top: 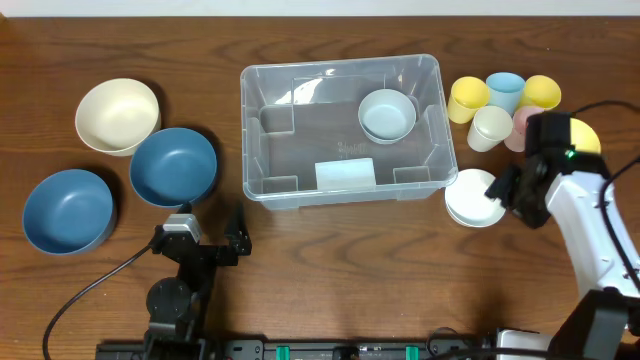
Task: Pack container
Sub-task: 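Grasp the white bowl rim with the right gripper and lift, then lower the white bowl onto the grey bowl in the container, then release the white bowl and move the right gripper to the yellow bowl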
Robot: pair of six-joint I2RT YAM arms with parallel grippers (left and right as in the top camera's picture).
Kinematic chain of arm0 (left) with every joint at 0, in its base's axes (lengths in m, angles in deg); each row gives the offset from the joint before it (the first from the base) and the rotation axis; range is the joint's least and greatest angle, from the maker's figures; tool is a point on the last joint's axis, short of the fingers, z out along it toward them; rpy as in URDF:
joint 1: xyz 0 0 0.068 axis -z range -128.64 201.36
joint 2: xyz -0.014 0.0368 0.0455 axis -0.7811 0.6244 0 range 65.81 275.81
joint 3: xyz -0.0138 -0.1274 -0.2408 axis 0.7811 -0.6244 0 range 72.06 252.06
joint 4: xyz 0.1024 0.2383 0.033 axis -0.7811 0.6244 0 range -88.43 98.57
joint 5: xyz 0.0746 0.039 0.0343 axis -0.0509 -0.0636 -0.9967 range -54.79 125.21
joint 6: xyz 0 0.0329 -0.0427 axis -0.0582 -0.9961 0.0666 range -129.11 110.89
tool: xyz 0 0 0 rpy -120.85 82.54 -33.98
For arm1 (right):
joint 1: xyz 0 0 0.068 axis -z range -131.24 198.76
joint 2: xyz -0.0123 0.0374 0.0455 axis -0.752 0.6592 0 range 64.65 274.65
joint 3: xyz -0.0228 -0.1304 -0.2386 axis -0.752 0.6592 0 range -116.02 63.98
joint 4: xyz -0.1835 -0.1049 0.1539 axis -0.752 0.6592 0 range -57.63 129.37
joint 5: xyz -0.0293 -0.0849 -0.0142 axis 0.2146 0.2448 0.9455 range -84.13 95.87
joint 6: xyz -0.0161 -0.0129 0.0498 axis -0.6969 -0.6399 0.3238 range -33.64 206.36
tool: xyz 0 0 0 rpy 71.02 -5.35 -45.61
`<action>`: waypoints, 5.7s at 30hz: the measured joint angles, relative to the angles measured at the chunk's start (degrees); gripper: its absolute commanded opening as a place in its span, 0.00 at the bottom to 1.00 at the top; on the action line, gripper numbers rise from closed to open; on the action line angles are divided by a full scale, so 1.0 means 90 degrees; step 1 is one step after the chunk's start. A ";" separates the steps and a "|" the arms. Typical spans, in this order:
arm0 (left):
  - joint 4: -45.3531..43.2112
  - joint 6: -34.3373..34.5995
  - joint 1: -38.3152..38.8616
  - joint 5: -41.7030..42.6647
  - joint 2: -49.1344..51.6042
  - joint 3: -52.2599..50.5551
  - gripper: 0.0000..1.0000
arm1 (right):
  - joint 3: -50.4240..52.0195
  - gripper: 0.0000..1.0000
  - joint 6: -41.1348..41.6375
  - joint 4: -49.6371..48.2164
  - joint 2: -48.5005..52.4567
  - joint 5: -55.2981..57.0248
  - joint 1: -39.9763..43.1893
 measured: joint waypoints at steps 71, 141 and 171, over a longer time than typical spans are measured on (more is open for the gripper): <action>0.0000 0.0000 0.0000 0.0000 0.0000 0.0000 0.98 | -0.2370 0.02 -0.1134 -0.1921 0.0585 -0.2028 -0.1999; 0.0000 0.0000 0.0000 0.0000 0.0000 0.0000 0.98 | -0.4437 0.82 0.0049 0.2142 0.0410 0.0226 0.2229; 0.0000 0.0000 0.0000 0.0000 0.0000 0.0000 0.98 | -0.1481 0.71 -0.0634 -0.2399 0.1899 -0.0984 0.3150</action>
